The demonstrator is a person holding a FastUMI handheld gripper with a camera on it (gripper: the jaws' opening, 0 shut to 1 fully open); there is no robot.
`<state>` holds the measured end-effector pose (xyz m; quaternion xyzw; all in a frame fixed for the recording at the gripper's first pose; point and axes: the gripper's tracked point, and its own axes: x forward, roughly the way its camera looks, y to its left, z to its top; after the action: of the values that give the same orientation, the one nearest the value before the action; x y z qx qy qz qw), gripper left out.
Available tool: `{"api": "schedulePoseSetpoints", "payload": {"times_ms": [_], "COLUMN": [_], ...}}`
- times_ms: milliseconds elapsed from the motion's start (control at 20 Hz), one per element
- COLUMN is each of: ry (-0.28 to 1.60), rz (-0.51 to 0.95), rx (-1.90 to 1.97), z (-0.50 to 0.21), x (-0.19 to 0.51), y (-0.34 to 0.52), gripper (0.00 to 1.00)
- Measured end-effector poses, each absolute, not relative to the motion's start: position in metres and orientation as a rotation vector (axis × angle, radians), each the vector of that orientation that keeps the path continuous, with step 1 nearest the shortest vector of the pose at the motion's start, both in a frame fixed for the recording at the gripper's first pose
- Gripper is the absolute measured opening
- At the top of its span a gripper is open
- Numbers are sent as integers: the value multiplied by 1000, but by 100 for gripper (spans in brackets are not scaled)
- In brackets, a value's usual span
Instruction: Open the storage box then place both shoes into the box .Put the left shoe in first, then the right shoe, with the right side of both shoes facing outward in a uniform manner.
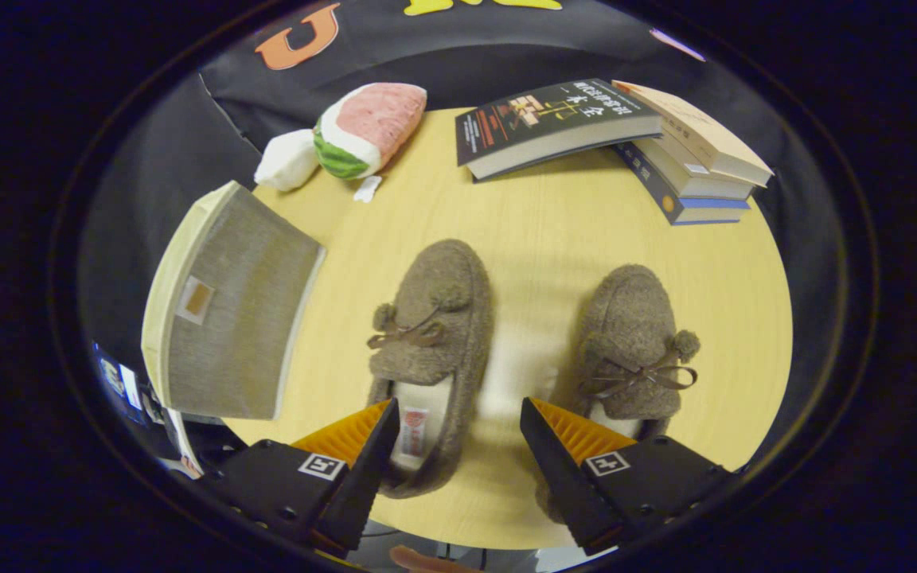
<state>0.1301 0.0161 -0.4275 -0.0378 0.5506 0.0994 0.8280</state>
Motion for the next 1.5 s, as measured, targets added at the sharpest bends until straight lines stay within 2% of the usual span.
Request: {"api": "schedulePoseSetpoints", "payload": {"times_ms": [100, 300, 500, 550, 600, 700, 750, 1050, 1500], "ry": [1169, 1171, 1229, 1226, 1229, 1229, 1237, 1239, 1142], "rz": [155, 136, 169, 162, 158, 164, 159, 138, 196], "rx": [-124, -161, -68, -48, -41, -25, 2, 84, 182], "z": [-433, -437, -456, -457, -457, -455, -458, -435, -330], "x": [137, 148, 146, 148, 148, 149, 146, 127, 105], "y": [6, 9, 28, 30, 30, 30, 30, 22, 57], "gripper": [89, 74, 34, 21, 13, 13, 1, 1, 1]}}
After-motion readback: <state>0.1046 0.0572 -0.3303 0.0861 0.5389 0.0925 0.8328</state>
